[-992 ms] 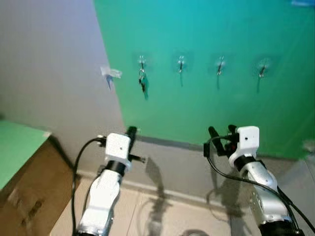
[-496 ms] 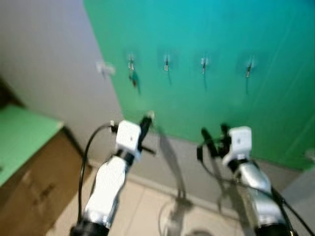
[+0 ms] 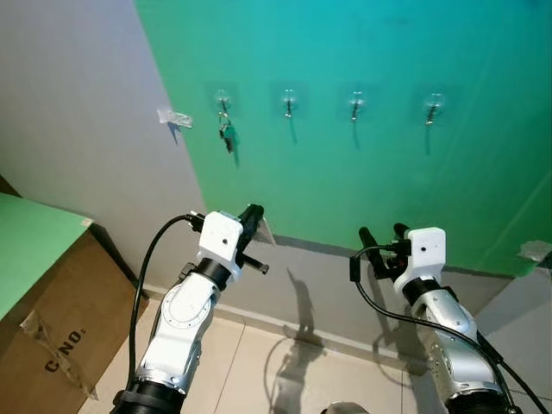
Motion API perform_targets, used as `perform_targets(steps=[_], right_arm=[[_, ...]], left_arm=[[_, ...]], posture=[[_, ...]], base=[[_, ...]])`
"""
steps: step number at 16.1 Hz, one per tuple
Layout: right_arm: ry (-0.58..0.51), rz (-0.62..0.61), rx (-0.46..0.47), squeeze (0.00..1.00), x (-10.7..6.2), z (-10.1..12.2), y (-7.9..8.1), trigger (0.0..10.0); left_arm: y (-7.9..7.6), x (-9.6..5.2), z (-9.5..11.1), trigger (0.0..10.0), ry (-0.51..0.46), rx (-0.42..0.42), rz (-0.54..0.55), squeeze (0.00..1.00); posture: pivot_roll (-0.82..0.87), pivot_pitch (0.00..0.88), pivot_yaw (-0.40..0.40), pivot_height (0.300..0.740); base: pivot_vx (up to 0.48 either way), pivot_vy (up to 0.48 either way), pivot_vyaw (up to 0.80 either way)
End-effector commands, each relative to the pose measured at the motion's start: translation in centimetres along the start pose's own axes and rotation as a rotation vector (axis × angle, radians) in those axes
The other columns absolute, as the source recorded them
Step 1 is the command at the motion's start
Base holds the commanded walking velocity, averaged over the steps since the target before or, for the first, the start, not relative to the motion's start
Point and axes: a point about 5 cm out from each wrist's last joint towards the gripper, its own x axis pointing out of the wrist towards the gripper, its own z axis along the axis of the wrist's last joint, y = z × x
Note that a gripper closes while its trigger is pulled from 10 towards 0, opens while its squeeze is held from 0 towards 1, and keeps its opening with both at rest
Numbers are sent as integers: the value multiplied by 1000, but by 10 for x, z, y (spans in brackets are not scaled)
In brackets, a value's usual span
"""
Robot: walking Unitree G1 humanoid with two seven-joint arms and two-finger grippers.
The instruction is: Hang keys on a hook
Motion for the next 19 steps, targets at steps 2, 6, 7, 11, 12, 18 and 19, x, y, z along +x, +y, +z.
perform_targets(steps=[2,6,7,11,12,18,19], right_arm=[[-4,-1,20,0,0,-3,3,10000],[5,7,44,0,2,-7,9,10000],[6,9,44,0,2,-8,9,10000],[-14,-21,39,0,5,-4,7,10000],[-27,-24,30,0,6,-3,9,10000],[-31,30,13,0,10,-1,20,10000],[-29,17,23,0,10,-1,19,10000]], left_arm=[[8,-1,-10,0,51,-68,24,0],[-1,2,-14,0,66,-134,8,0],[-3,2,-15,0,70,-135,-3,0],[-8,7,-13,0,70,-121,-36,0],[-5,7,-12,0,70,-129,-35,0],[-6,2,-12,0,69,-102,-50,0],[-11,3,-10,0,68,-117,-71,0]], posture=[[-278,0,100,740],[-250,0,89,740],[-249,0,88,740],[-257,0,115,740],[-272,0,126,740],[-250,0,92,740],[-257,0,95,740]], base=[[0,0,-572],[0,0,-572],[0,0,-569],[0,0,-586],[0,0,0],[0,0,0],[0,0,-581]])
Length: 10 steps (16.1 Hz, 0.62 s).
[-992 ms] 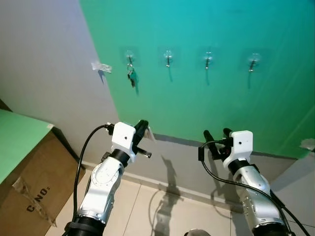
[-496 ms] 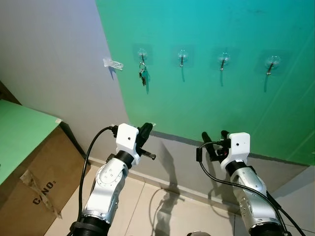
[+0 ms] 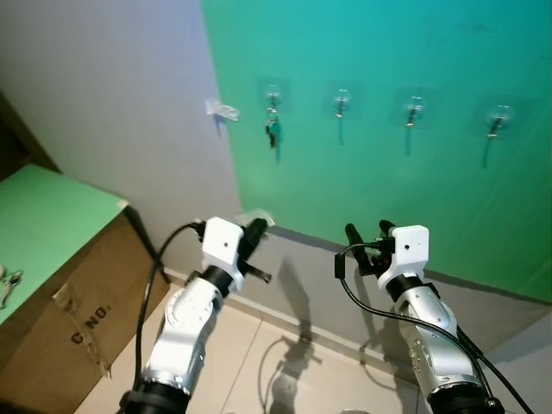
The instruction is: Hang keys on a hook
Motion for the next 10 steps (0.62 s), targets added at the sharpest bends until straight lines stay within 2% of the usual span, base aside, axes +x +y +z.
perform_targets(steps=[1,7,10], right_arm=[[4,-5,-3,0,0,-1,-1,10000],[-14,-14,17,0,7,2,6,10000],[-16,-9,24,0,10,2,8,10000]], left_arm=[[-3,3,8,0,-24,-1,-32,0],[-4,13,13,0,-24,-1,-71,0],[-1,16,14,0,-22,2,-72,0]], posture=[[-269,0,108,740],[-266,0,132,740],[-269,0,134,740]], base=[[0,0,-569],[0,458,-539],[0,0,-529]])
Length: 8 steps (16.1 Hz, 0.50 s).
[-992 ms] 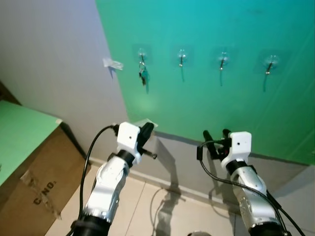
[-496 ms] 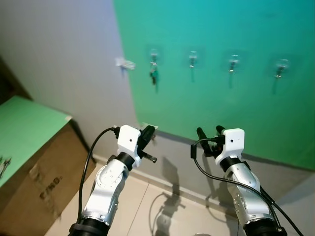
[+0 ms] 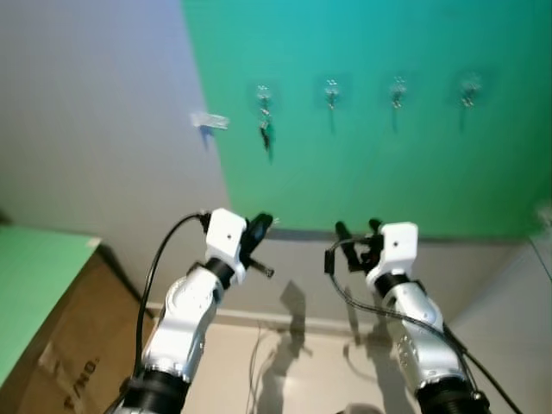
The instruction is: Hang keys on a hook
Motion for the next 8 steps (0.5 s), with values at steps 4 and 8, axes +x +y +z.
perform_targets(steps=[4,8], right_arm=[[4,-5,-21,0,3,0,-2,10000],[2,5,-32,0,4,0,-1,10000]], left_arm=[[-5,8,0,0,24,2,-54,0],[1,7,2,0,-9,8,32,0]], posture=[[-272,0,137,740],[-261,0,129,740]], base=[[0,0,-386],[0,0,0]])
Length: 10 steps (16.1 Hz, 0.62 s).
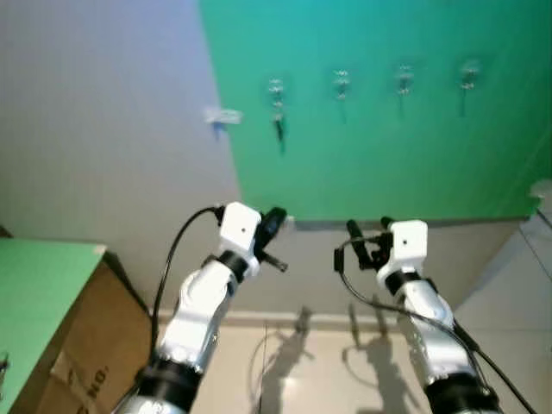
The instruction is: Hang keys on a hook
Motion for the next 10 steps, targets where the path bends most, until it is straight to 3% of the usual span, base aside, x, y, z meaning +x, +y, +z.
perform_targets(steps=[1,3,5,6,10], right_arm=[[-15,20,2,0,3,3,4,10000],[-32,21,-1,0,1,5,1,10000],[-31,21,-9,0,0,5,-3,10000],[-29,20,-10,0,1,5,-4,10000],[-16,21,-4,0,2,2,0,10000]], left_arm=[[7,-4,1,0,-13,4,60,0],[26,-22,-9,0,-12,9,222,0],[29,-37,-20,0,22,0,270,0],[29,-38,-21,0,26,-3,267,0],[26,-33,-18,0,19,15,232,0]], posture=[[-259,0,126,740],[-252,0,115,740],[-245,0,109,740],[-241,0,109,740],[-239,0,113,740]], base=[[0,-356,0],[0,-437,0],[0,-456,0],[0,-454,0],[0,0,0]])
